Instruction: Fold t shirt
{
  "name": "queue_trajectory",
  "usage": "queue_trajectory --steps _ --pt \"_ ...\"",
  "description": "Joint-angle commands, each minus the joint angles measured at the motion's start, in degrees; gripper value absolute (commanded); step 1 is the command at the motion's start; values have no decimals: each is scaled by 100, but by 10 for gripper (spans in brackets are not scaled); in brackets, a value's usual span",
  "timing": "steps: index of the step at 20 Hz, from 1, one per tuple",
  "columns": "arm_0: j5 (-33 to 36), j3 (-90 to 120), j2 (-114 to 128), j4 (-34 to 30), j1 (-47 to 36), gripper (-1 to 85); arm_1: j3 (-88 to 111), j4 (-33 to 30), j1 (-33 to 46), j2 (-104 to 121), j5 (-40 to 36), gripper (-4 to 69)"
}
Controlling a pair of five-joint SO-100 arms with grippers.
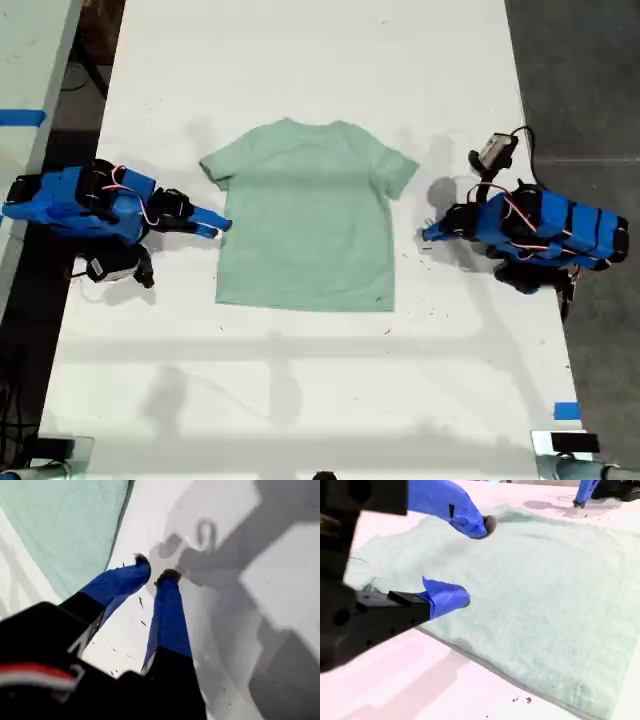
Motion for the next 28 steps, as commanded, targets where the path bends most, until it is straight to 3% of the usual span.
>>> queue_trajectory --steps 1,7,11,14,16,17,23,28 --pt "26 53 53 -105 -9 184 211 -123 88 35 97 21" --pt "26 53 53 -105 -9 184 -26 -97 -44 9 105 19" --pt "26 53 53 -105 -9 184 -1406 -615 1283 -483 -1661 57" --pt "26 53 53 -105 -9 184 -3489 -1160 2479 -3656 -2918 98" --pt "26 53 53 -105 -9 184 -4913 -1239 2997 -5994 -3401 176" --pt "26 53 53 -105 -9 184 -5396 -1354 3243 -6864 -3524 207" --pt "26 53 53 -105 -9 184 -5634 -3032 4184 -9316 -3709 215" --pt "26 53 53 -105 -9 184 -5396 -3472 4192 -9492 -3797 225"
